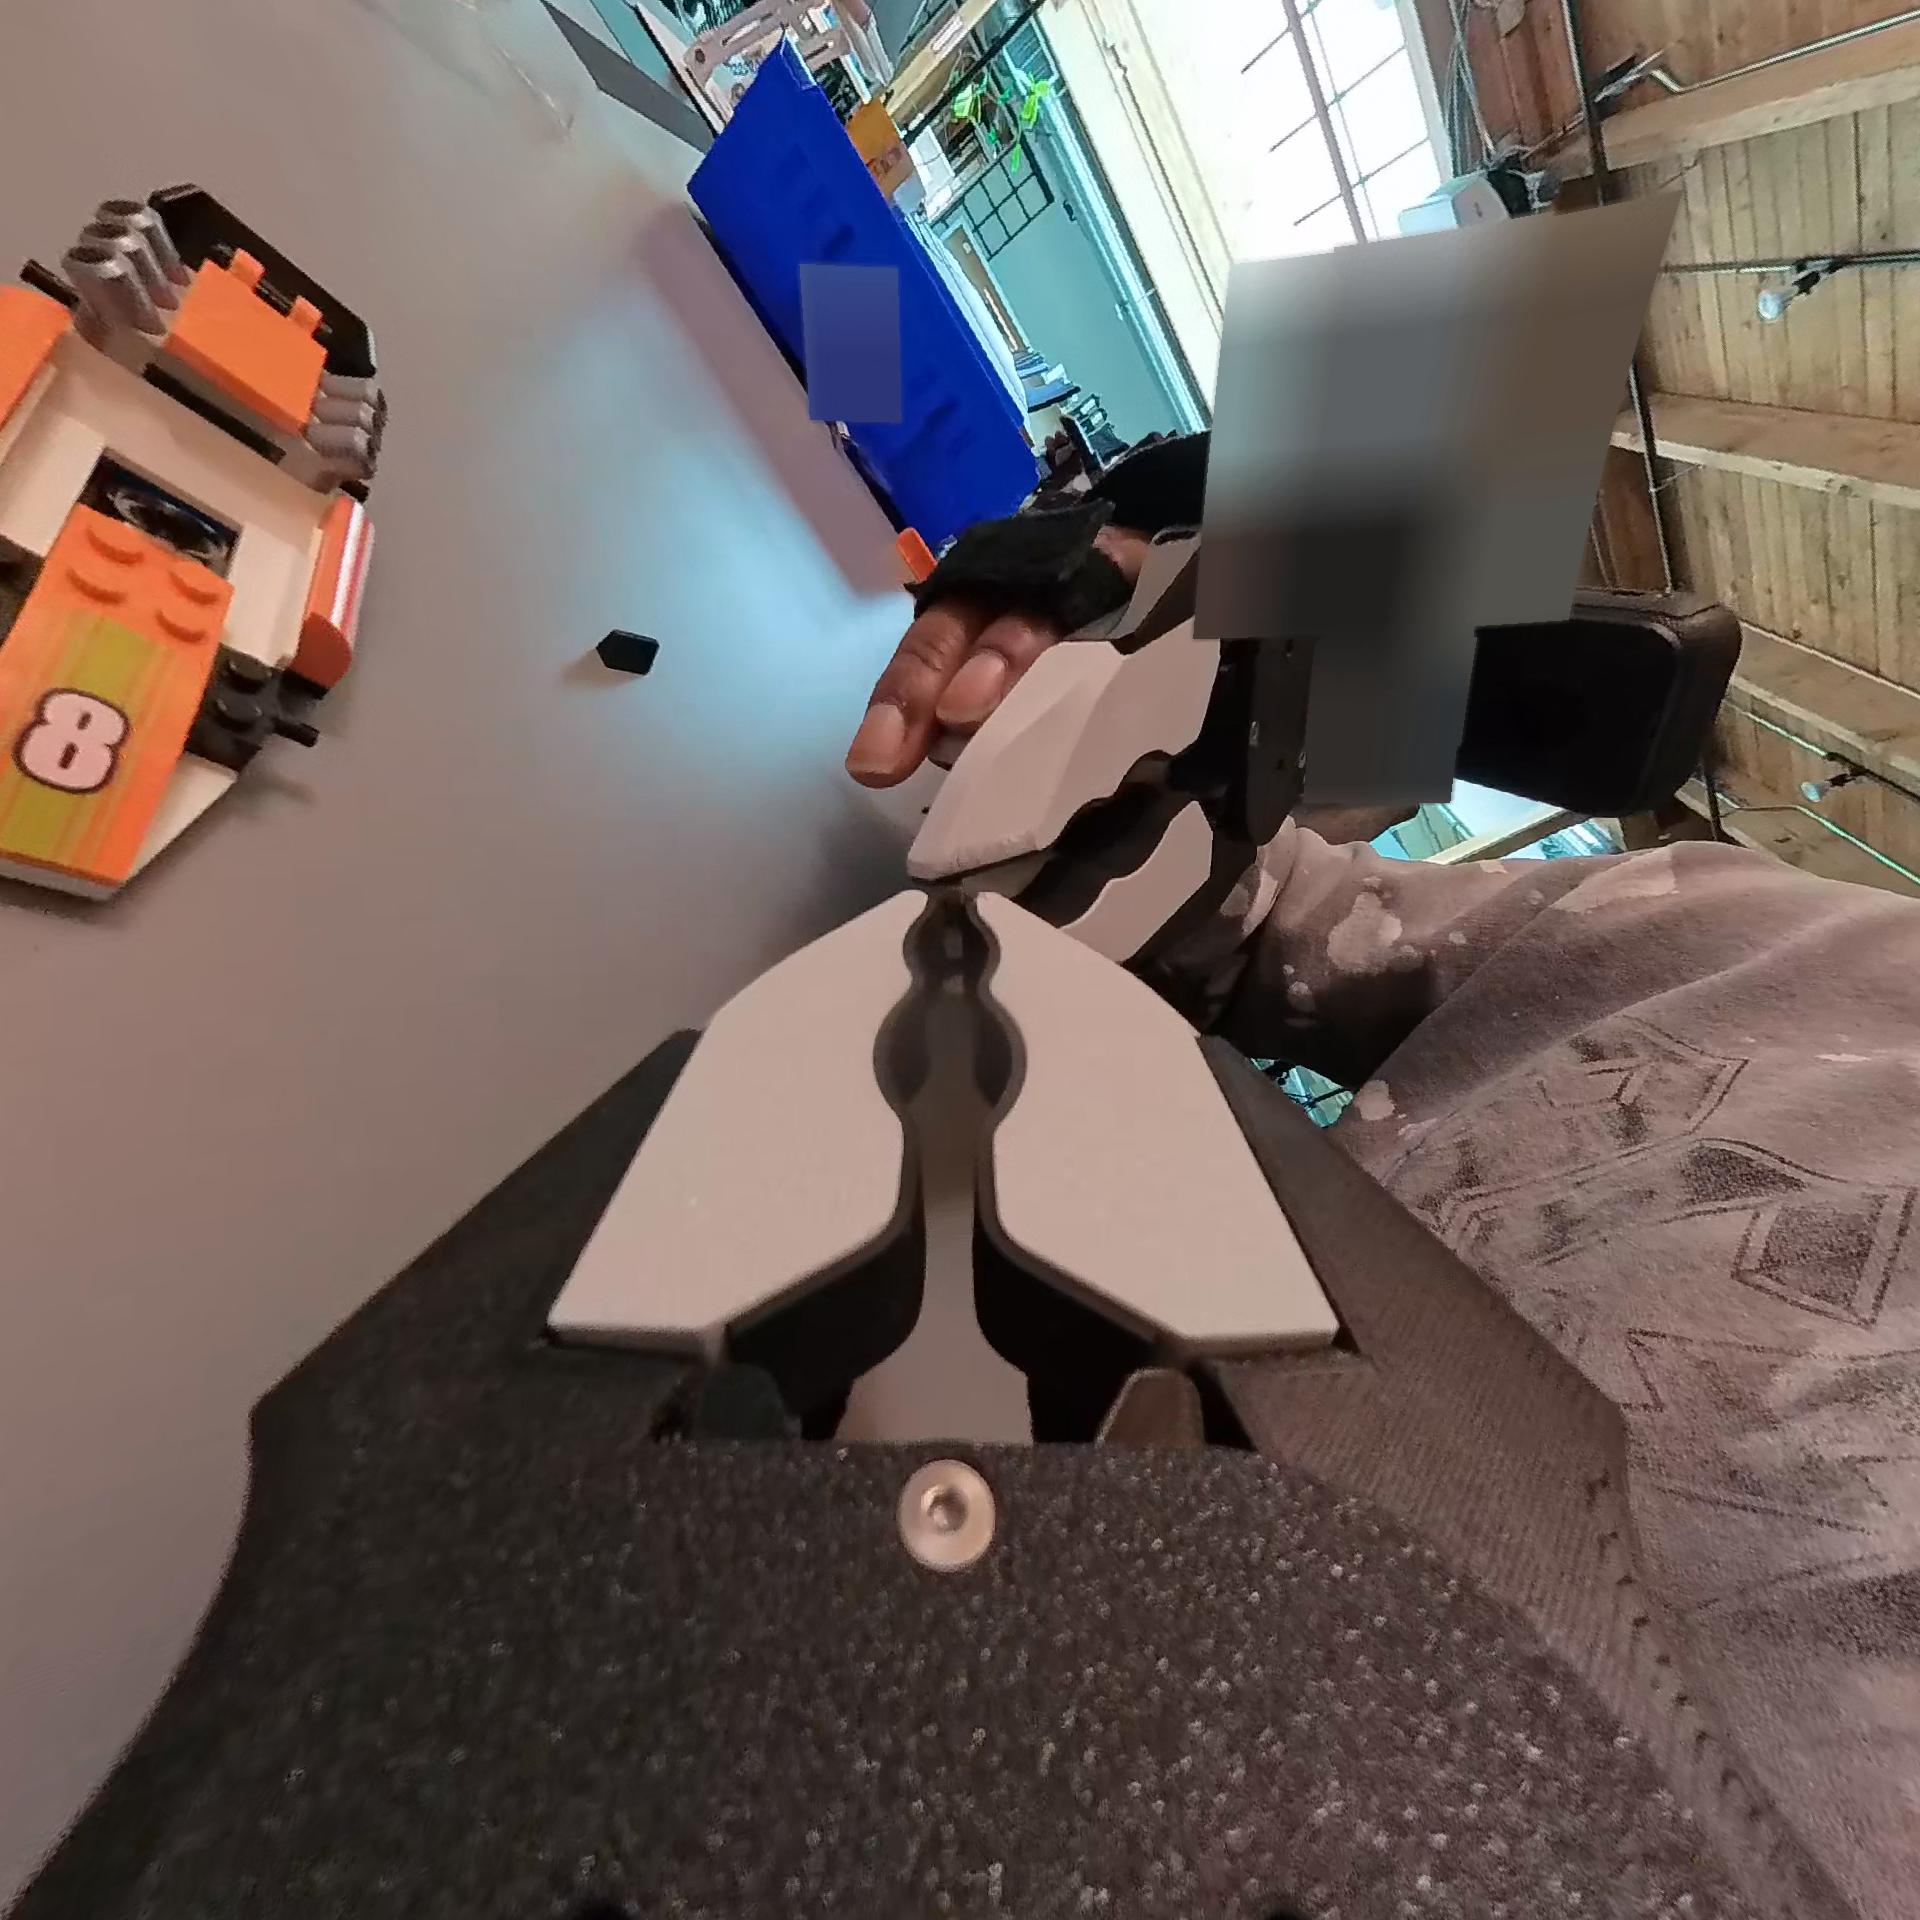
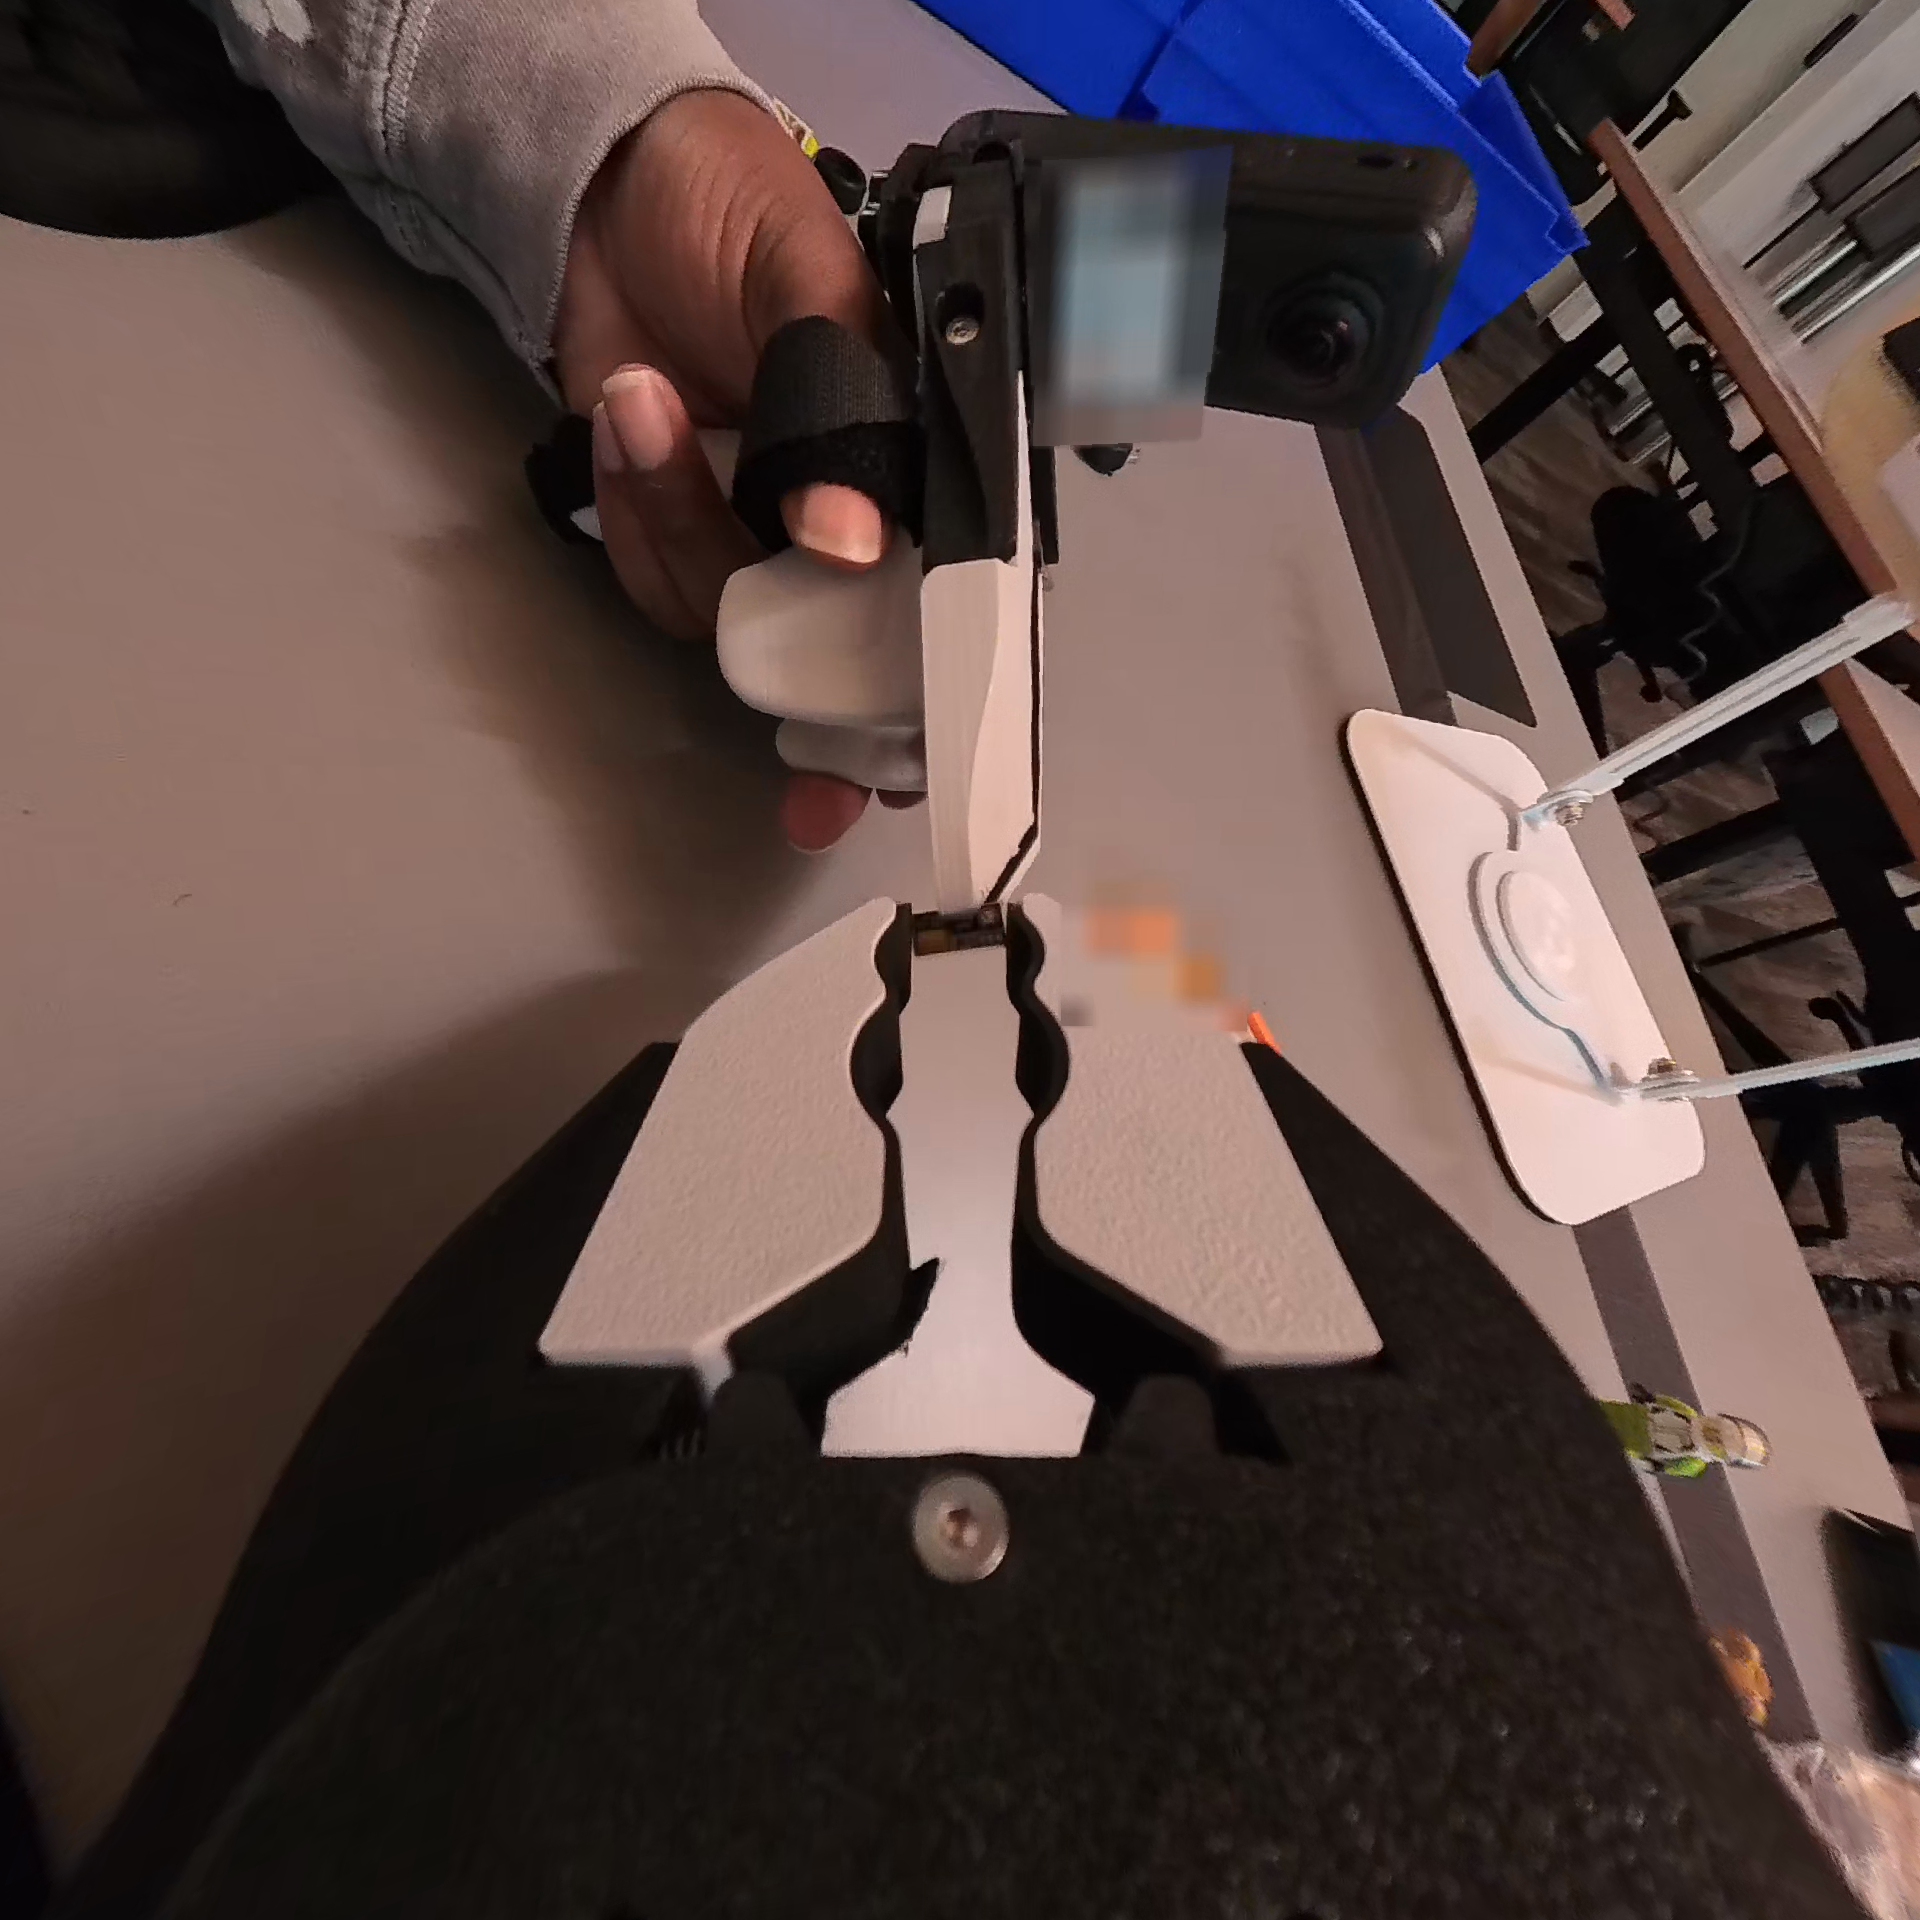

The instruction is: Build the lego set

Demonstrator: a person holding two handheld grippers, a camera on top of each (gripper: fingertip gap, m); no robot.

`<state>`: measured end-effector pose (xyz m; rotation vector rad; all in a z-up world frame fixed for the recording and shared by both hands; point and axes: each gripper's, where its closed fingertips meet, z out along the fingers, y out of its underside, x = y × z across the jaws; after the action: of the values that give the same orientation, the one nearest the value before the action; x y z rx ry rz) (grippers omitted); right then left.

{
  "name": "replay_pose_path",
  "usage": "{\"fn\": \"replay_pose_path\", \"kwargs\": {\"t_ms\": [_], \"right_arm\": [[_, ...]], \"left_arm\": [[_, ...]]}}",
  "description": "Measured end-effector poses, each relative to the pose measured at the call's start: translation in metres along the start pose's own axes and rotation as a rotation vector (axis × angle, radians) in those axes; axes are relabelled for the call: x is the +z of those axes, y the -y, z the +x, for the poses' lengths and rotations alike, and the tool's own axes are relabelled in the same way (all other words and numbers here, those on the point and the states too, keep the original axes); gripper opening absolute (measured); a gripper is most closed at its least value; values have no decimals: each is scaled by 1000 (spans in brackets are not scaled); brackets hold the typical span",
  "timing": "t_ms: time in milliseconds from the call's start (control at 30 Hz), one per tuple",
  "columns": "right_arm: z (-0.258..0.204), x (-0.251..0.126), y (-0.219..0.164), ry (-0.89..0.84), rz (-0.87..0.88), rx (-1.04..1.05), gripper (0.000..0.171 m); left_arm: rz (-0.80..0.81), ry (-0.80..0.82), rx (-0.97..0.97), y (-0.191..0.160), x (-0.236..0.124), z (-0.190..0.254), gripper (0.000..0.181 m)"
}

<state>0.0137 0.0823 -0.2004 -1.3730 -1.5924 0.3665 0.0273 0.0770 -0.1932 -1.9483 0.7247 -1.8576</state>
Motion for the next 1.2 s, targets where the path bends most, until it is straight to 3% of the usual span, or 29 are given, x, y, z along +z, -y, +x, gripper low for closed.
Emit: {"fn": "replay_pose_path", "kwargs": {"t_ms": [367,733,1200], "right_arm": [[-1,-1,-6,18,-14,24,17],[-6,-4,-51,142,-206,115,17],[-9,-4,-59,230,-266,160,24]], "left_arm": [[-35,92,138,0,-3,-6,9],[-182,622,586,40,-47,-71,23],[-316,740,677,39,-49,-97,32]]}}
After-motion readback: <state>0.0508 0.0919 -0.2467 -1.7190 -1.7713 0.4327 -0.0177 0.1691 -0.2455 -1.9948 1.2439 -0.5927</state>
